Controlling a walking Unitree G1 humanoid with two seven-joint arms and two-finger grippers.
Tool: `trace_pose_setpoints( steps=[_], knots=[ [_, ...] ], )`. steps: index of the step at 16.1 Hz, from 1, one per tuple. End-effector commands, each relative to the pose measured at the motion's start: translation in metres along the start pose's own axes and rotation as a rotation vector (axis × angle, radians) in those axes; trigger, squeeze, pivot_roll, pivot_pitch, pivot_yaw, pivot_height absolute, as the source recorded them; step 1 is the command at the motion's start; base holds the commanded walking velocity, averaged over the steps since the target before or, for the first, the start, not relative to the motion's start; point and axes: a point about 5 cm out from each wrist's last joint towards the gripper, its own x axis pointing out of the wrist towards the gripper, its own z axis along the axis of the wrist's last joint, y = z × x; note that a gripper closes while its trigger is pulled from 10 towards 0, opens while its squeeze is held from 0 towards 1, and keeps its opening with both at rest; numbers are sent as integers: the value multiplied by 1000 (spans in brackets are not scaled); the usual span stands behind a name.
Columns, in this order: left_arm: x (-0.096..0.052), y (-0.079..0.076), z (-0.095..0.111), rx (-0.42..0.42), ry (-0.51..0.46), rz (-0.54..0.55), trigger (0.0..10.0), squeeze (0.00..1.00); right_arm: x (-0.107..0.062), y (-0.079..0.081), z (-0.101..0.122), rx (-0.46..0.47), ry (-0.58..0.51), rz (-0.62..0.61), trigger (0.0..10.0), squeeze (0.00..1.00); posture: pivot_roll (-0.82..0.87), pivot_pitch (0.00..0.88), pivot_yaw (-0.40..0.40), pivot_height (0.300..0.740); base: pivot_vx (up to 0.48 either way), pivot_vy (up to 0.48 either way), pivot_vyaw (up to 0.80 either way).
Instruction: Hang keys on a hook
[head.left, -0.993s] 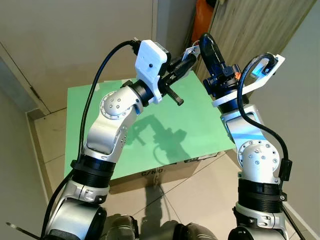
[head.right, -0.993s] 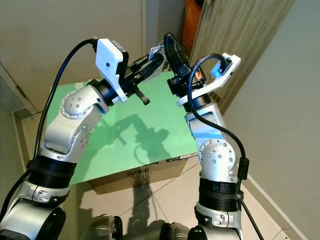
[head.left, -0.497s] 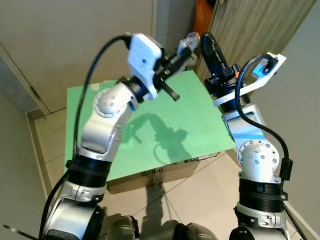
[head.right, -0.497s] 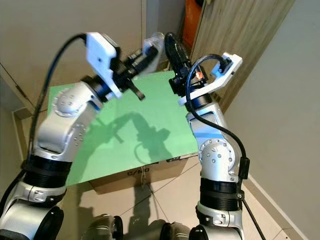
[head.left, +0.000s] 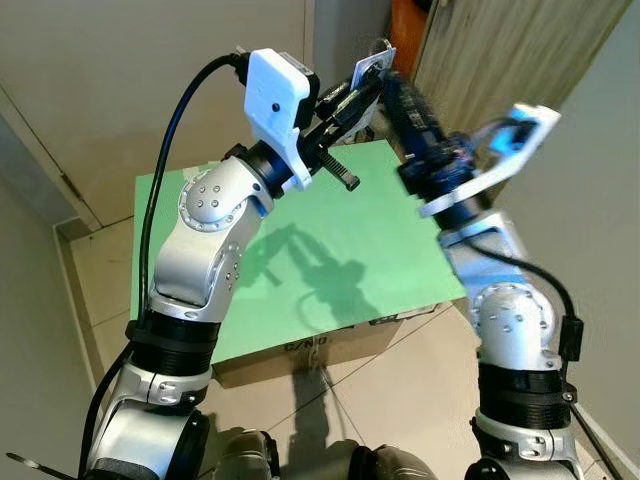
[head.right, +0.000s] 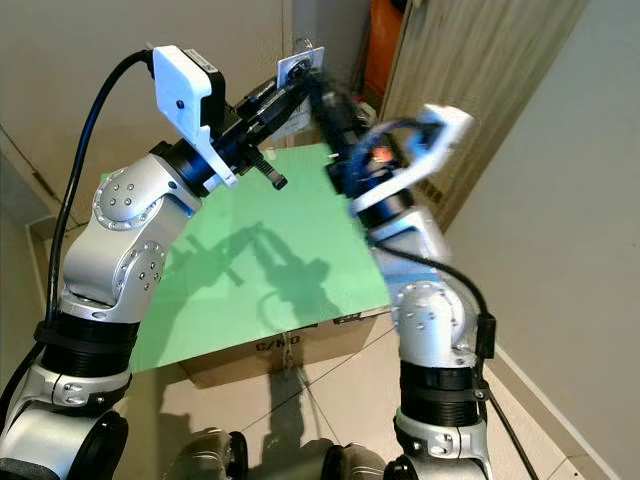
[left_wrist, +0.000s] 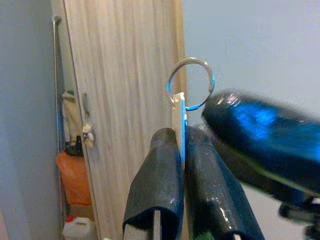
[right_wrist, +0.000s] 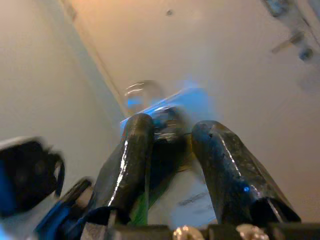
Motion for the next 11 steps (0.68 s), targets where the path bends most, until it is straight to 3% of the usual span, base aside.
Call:
trace_pose_setpoints(
  steps=[1,2,5,7,9,11],
  knots=[
    [3,1,4,7,-2,10,0,0,5,12,8,-68,-25,58,10000,0,88,124,-3,740,0,0,0],
    [1,3,2,-7,3,24,0,0,6,15,11,-150,-14,73,10000,0,89,124,-3,740,0,0,0],
    [3,1,3,-34,-10,23,0,0,8,16,15,-225,-30,71,10000,0,89,123,-1,740,0,0,0],
    [4,-3,5,-39,-14,14,3373,0,10,15,16,-257,-35,46,10000,0,89,123,-1,740,0,0,0],
    [5,-5,6,-39,-17,8,10000,0,12,14,17,-266,-38,33,10000,0,91,124,-4,740,0,0,0],
    [5,-6,7,-38,-20,3,10000,0,12,12,16,-276,-39,16,10000,0,91,124,-4,740,0,0,0]
  ],
)
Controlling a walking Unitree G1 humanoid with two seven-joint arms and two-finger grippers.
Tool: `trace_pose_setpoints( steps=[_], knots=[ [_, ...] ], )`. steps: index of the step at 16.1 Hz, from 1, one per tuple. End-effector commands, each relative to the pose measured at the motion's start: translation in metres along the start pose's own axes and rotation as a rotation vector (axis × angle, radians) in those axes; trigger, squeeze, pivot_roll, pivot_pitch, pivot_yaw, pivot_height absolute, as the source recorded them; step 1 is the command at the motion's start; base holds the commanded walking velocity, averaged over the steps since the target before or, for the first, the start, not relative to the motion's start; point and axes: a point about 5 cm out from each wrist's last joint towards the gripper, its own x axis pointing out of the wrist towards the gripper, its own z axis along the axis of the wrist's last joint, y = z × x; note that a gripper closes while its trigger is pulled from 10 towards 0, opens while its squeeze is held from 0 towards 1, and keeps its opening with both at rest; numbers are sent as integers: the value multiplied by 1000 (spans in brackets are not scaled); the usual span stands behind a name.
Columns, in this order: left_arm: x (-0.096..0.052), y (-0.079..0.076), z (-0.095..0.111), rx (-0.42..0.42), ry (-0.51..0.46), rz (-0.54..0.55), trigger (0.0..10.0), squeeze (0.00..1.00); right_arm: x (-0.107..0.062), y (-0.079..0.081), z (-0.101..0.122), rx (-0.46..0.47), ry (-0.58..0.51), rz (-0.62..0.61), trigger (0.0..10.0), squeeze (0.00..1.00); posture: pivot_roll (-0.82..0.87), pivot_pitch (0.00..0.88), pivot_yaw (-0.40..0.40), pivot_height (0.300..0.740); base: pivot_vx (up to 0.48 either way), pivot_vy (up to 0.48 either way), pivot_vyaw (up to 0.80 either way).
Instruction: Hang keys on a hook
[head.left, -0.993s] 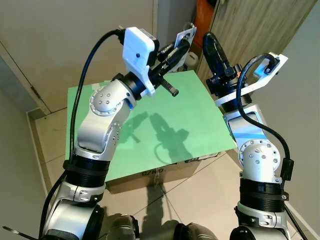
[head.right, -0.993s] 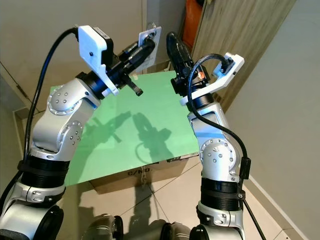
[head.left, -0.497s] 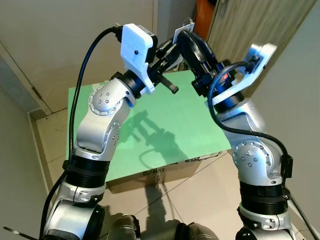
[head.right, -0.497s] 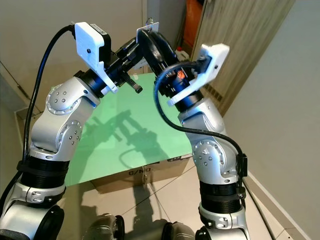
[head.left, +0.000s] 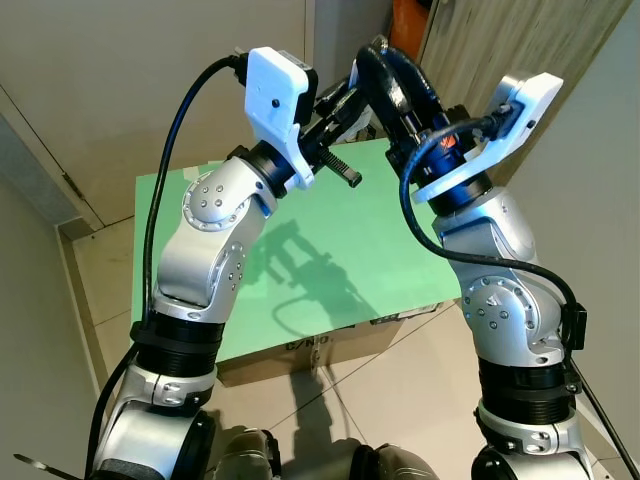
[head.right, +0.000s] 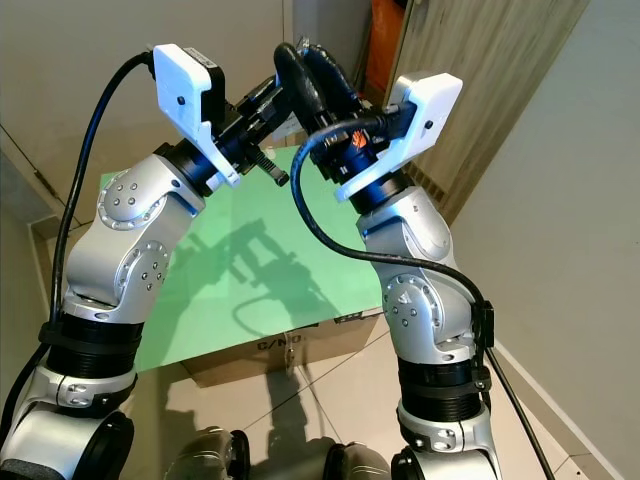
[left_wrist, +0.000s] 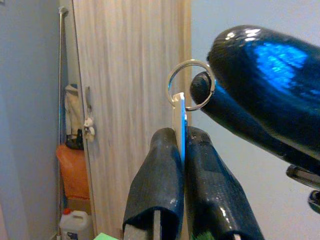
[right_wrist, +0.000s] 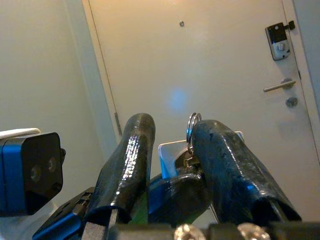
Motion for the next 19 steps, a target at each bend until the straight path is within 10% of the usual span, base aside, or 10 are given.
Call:
trace_pose_setpoints(
  steps=[1,4,5,6,19],
  knots=[
    [3,-6,8,6,-23,-28,10000,0,2,0,3,-20,-16,-5,10000,0,93,125,-6,740,0,0,0],
    [4,-9,10,4,-29,-37,10000,0,4,0,3,-16,-21,-16,10000,0,94,126,-8,740,0,0,0],
    [4,-9,11,4,-32,-37,10000,0,4,-1,2,-6,-23,-20,3686,0,93,126,-10,740,0,0,0],
    [4,-9,11,4,-32,-37,10000,0,4,-1,3,-6,-23,-21,118,0,92,127,-9,740,0,0,0],
    [6,-5,24,35,-68,-17,10000,0,1,-7,2,7,-12,-66,118,0,92,132,-13,740,0,0,0]
  ],
)
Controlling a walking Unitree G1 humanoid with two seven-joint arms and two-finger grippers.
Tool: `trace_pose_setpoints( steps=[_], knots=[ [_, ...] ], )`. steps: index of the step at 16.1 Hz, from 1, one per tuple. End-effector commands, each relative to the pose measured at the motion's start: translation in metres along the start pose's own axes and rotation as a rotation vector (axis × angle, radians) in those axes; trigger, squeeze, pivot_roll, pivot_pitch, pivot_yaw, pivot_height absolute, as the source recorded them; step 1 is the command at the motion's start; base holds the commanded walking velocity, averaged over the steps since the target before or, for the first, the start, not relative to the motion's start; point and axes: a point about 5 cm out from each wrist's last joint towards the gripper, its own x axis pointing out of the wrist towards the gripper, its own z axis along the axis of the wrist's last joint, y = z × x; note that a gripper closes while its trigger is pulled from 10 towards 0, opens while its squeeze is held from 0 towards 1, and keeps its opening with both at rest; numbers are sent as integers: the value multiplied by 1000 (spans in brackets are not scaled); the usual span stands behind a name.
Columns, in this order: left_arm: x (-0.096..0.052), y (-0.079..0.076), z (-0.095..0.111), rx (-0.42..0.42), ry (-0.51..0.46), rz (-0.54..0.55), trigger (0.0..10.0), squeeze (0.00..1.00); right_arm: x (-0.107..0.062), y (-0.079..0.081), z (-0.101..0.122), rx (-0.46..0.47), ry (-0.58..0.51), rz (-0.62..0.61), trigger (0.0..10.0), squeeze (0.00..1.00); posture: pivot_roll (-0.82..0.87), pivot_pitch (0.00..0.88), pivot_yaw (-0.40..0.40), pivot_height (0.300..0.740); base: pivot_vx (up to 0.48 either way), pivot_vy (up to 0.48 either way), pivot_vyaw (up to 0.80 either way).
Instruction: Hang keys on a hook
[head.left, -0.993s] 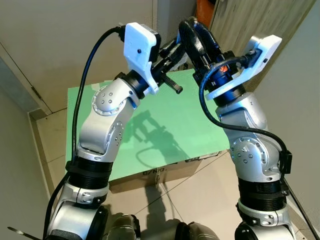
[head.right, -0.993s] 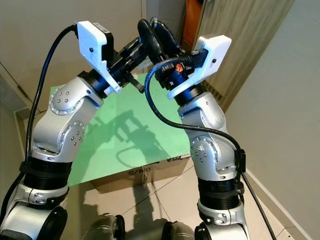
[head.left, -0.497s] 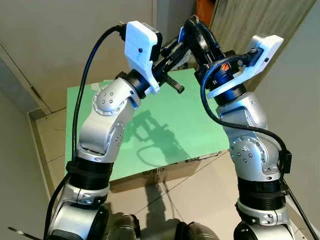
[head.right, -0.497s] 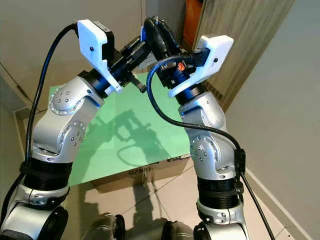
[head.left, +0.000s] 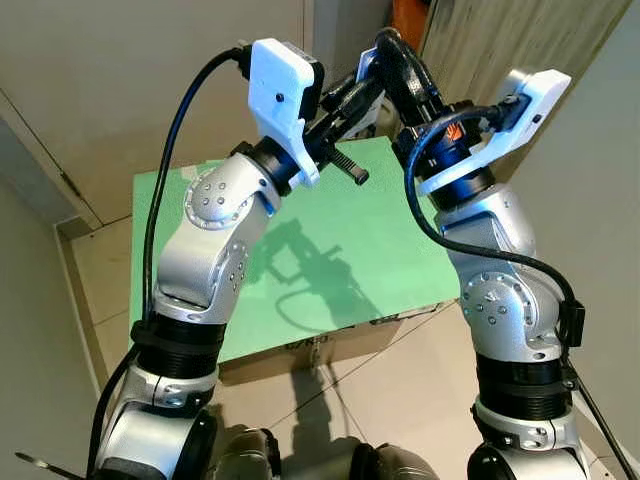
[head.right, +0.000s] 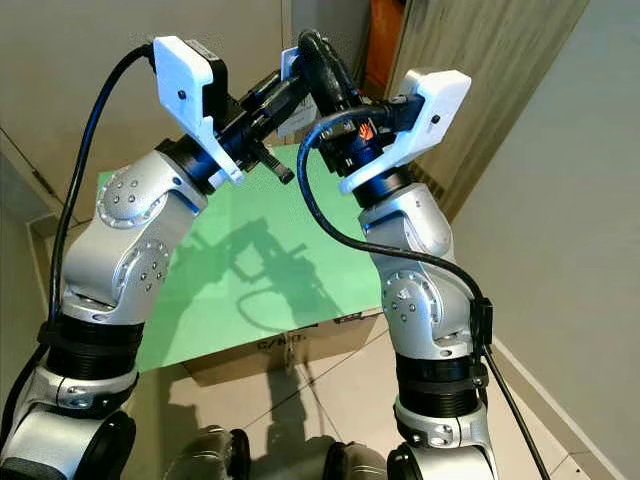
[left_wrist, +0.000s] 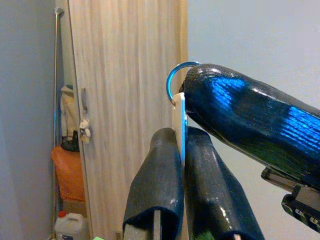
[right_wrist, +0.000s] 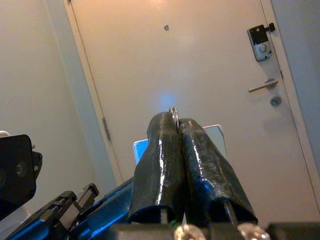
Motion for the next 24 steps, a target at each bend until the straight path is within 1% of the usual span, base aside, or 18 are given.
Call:
trace_pose_setpoints(
  steps=[1,2,4,7,8,9,10,11,13,15,16,18,19,20,21,22,23,24],
  knots=[
    [4,0,17,39,-60,-5,10000,0,0,-3,1,-3,9,-19,0,0,92,132,-11,740,0,0,0],
    [4,0,17,39,-60,-5,10000,0,0,-3,1,-3,9,-19,0,0,92,132,-11,740,0,0,0],
    [5,-2,16,37,-63,-4,10000,0,0,-8,1,37,-17,-59,0,0,93,131,-7,740,0,0,0],
    [6,-5,12,-13,-67,-6,10000,0,2,-8,4,70,-44,-66,0,0,88,128,-3,740,0,0,0],
    [6,-7,10,-52,-74,-9,10000,1000,2,-8,5,78,-52,-68,0,0,87,127,-3,740,0,0,0],
    [6,-9,9,-84,-79,-9,10000,1000,2,-9,5,84,-57,-69,0,0,86,125,-4,740,0,0,0],
    [4,-10,5,-145,-82,-10,10000,1000,2,-10,6,92,-62,-71,0,0,86,122,-7,740,0,0,0],
    [1,-10,2,-171,-73,-11,10000,1000,2,-10,5,94,-62,-72,0,0,85,118,-9,740,0,0,0],
    [-6,-6,-3,-165,-43,-13,10000,1000,3,-12,6,99,-65,-77,0,0,86,112,-12,740,0,0,0],
    [-18,6,-9,-140,-3,39,10000,1000,1,-16,6,94,-67,-81,0,0,86,104,-8,740,0,0,0],
    [-27,16,-14,-116,26,99,10000,1000,-1,-20,8,83,-69,-87,0,0,83,98,-4,740,0,0,0],
    [-50,38,-32,-69,103,263,10000,1000,-10,-34,13,71,-76,-101,0,0,84,96,-2,740,0,0,0],
    [-67,47,-49,-44,162,361,10000,255,-19,-43,14,68,-73,-114,0,0,83,90,-1,740,0,0,0],
    [-87,46,-74,-106,216,474,10000,0,-37,-56,3,67,-22,-188,2863,0,82,90,-1,740,0,0,0],
    [-91,44,-80,-125,229,497,10000,0,-42,-59,-1,62,-5,-216,2863,0,76,87,-2,740,0,0,0],
    [-96,39,-89,-134,258,513,10000,0,-50,-63,-8,55,27,-260,9882,0,76,87,-2,740,0,0,0],
    [-103,28,-103,-185,285,533,10000,0,-64,-68,-25,48,105,-328,10000,0,64,84,-6,740,0,0,0],
    [-110,14,-119,-262,312,547,10000,0,-84,-69,-45,59,188,-400,10000,0,54,86,-7,740,0,0,0]
  ],
)
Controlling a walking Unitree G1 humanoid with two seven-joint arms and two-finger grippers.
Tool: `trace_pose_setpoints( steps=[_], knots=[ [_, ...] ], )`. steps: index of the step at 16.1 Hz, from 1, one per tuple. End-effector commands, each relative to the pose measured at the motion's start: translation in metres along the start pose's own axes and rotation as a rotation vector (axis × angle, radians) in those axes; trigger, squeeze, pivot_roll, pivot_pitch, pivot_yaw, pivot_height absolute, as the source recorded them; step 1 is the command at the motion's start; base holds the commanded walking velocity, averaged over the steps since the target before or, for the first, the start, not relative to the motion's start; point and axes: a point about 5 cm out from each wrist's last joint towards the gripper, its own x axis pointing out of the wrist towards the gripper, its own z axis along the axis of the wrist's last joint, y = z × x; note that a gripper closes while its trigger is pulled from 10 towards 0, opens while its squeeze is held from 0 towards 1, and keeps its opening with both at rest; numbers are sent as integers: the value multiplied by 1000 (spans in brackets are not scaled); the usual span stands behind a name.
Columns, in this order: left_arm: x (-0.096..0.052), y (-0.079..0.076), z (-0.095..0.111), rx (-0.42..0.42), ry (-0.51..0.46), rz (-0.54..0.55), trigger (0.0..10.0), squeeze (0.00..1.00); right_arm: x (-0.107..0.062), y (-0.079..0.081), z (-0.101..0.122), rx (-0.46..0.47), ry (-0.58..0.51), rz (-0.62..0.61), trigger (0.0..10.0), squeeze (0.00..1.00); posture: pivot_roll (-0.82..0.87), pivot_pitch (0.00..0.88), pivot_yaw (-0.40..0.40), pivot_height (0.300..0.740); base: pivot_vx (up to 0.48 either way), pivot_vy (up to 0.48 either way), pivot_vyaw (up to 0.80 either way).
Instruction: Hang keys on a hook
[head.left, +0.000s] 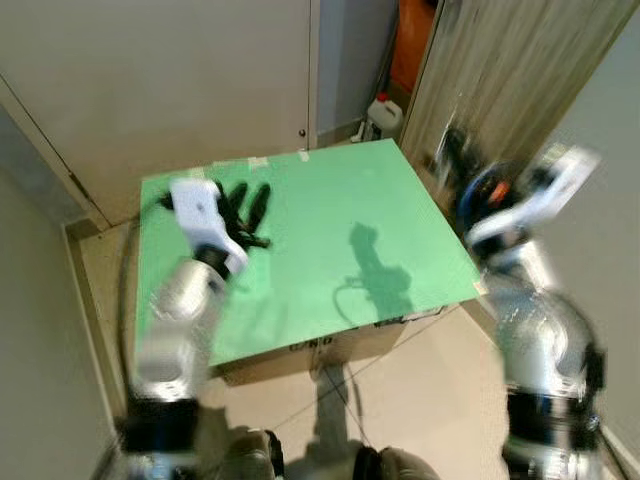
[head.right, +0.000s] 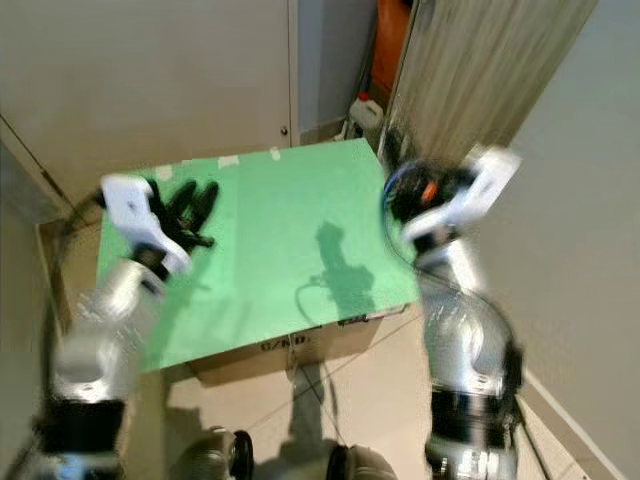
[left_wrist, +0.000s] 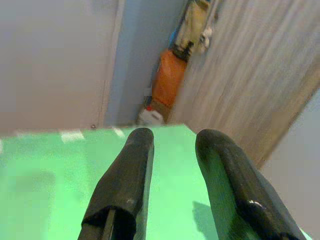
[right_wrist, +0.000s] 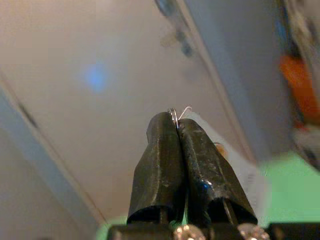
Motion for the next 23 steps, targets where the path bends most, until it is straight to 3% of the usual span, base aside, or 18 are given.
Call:
trace_pose_setpoints(
  steps=[1,2,5,11,23],
  knots=[
    [-6,-5,-19,-19,56,-1,10000,0,-9,-4,-18,-4,61,-42,10000,0,47,88,-9,740,0,-472,0],
    [-9,-10,-27,-48,69,-10,10000,0,-17,-4,-29,16,89,-72,10000,0,33,91,-4,740,0,-472,0],
    [-12,-15,-34,-25,91,-52,10000,0,-21,-9,-39,5,125,-118,10000,0,25,93,11,740,0,-475,0],
    [-12,-17,-36,5,93,-90,10000,0,-14,-9,-31,35,76,-141,10000,0,29,103,16,740,0,-474,-622],
    [7,-38,-27,14,48,-185,10000,0,-8,-12,-27,34,52,-174,10000,0,22,93,25,740,0,-472,0]
  ],
)
